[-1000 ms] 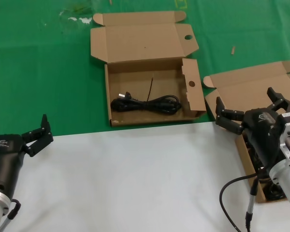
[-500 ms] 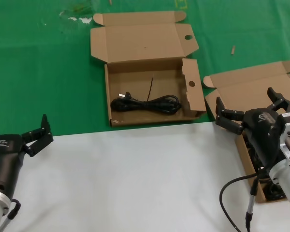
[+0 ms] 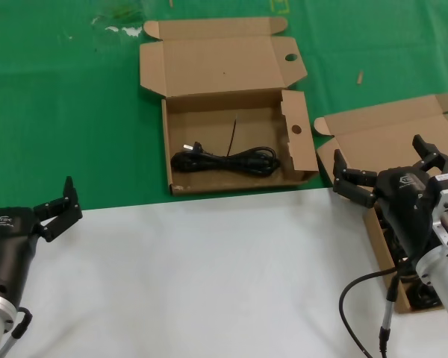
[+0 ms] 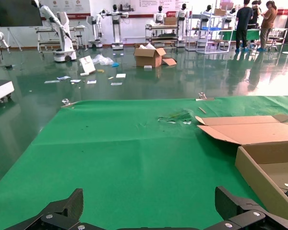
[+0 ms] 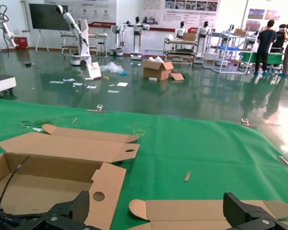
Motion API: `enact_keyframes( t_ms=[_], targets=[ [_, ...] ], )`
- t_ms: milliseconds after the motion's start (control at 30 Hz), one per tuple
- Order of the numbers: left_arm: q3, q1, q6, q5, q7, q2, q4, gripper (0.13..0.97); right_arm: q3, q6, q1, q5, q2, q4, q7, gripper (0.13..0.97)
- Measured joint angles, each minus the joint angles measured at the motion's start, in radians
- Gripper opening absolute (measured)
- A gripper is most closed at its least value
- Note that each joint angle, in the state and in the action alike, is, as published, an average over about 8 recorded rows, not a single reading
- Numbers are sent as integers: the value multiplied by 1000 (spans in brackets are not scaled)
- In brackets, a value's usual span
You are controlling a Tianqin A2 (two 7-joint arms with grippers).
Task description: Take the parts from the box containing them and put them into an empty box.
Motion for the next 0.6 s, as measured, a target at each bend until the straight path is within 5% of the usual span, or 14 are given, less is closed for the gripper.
enact_keyframes(
  t_ms=[600],
  targets=[
    [0,0,0,0,0,0,0,966,0,0,0,0,0,0,0,966]
  ],
)
